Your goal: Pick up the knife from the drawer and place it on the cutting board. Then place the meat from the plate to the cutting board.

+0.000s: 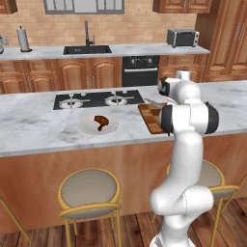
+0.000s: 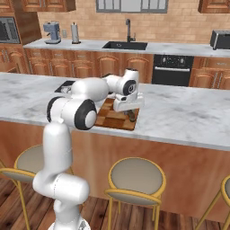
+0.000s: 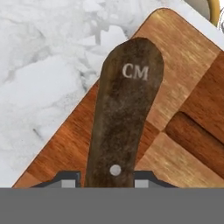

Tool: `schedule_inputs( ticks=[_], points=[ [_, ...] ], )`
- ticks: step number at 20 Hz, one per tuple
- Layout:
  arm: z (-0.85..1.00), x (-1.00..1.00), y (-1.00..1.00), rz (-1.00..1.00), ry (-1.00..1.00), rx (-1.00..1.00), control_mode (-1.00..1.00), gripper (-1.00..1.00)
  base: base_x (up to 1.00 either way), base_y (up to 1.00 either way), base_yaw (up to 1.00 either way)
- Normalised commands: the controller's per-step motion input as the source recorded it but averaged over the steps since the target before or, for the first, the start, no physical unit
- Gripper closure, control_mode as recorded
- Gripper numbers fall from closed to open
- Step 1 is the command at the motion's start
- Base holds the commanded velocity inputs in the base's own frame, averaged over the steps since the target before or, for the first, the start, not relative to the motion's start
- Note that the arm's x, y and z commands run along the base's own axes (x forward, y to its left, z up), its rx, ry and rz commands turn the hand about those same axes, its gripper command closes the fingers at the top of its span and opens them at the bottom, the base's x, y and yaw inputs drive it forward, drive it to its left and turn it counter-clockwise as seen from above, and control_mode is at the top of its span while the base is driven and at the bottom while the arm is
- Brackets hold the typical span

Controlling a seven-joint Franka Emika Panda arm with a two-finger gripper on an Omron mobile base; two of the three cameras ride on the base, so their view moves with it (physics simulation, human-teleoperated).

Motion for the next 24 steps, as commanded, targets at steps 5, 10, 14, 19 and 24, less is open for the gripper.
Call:
schedule_inputs(
  ticks=[5, 10, 14, 19, 24],
  points=[
    [-0.30, -0.74, 0.00, -0.05, 0.12, 0.02, -1.00, 1.00, 0.00, 0.00, 0.00],
    [-0.48, -0.27, 0.15, -0.07, 0.21, 0.00, -1.00, -1.00, 0.00, 0.00, 0.00],
    [-0.05, 0.00, 0.36, -0.08, 0.01, 0.00, -1.00, -1.00, 0.00, 0.00, 0.00],
    [0.18, 0.00, 0.04, -0.07, 0.00, 0.00, -1.00, -1.00, 0.00, 0.00, 0.00],
    [0.34, -0.02, 0.00, -0.03, 0.00, 0.00, -1.00, -1.00, 0.00, 0.00, 0.00]
  ],
)
